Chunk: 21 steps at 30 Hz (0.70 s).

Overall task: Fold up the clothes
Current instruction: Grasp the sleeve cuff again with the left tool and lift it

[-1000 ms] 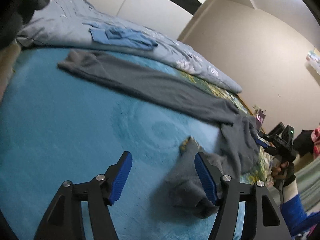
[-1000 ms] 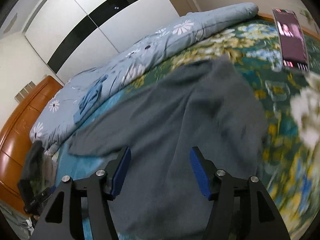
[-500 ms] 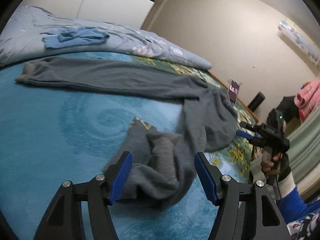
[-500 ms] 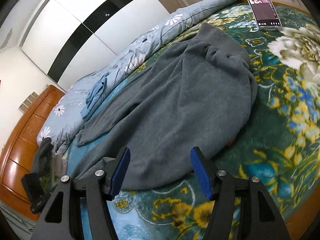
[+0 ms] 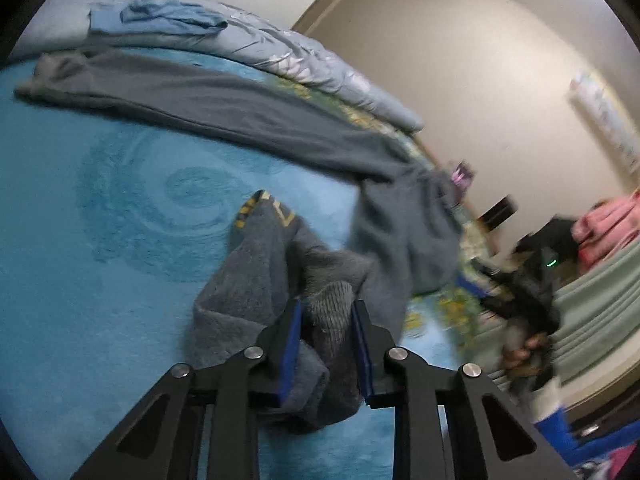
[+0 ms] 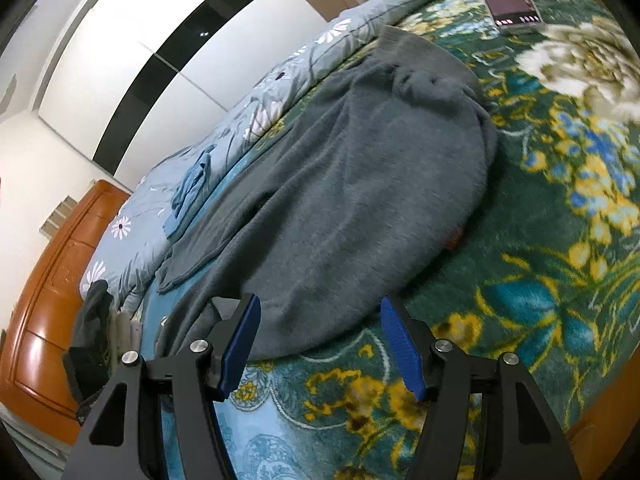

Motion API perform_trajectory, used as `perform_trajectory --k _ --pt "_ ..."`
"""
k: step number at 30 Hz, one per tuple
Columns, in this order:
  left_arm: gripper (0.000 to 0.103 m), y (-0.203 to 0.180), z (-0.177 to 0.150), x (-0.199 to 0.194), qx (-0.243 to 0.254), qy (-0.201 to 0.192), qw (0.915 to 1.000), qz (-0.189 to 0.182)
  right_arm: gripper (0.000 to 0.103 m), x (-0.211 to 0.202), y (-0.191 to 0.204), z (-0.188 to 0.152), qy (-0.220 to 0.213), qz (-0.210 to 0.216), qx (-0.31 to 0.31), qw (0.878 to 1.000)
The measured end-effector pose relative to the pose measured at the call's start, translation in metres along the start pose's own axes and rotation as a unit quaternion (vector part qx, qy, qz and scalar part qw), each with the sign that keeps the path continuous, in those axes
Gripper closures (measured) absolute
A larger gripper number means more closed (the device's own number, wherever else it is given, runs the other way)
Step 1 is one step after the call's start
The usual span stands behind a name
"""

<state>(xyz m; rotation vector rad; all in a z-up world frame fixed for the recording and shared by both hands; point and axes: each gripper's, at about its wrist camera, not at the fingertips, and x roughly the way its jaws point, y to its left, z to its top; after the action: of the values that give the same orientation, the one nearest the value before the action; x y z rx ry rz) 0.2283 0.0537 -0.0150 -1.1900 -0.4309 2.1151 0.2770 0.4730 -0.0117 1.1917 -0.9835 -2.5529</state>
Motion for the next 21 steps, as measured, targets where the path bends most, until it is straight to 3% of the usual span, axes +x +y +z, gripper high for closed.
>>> perform_trajectory --k 4,7,13,16,18,21 --pt "0.077 -0.021 -0.001 0.005 0.054 0.008 0.9979 0.034 0.039 0.001 -0.008 -0.004 0.006 -0.007 0.011 1.000" --pt "0.089 -0.025 0.005 0.005 0.058 -0.002 0.9974 0.043 0.039 0.001 -0.011 -0.004 0.006 -0.007 0.018 1.000" --pt "0.091 -0.018 0.031 -0.037 0.046 -0.086 0.9926 0.072 0.039 -0.005 -0.016 0.000 -0.001 -0.010 0.018 1.000" --pt "0.091 0.001 0.046 -0.075 0.012 -0.151 0.9820 0.113 0.039 -0.010 -0.023 0.002 -0.008 -0.013 0.027 1.000" --pt "0.091 0.019 0.053 -0.099 -0.018 -0.189 0.9687 0.160 0.039 -0.012 -0.028 0.002 -0.012 -0.015 0.033 0.999" --pt "0.091 0.042 0.053 -0.114 -0.043 -0.202 0.9524 0.224 0.039 -0.015 -0.033 0.002 -0.016 -0.017 0.037 0.999"
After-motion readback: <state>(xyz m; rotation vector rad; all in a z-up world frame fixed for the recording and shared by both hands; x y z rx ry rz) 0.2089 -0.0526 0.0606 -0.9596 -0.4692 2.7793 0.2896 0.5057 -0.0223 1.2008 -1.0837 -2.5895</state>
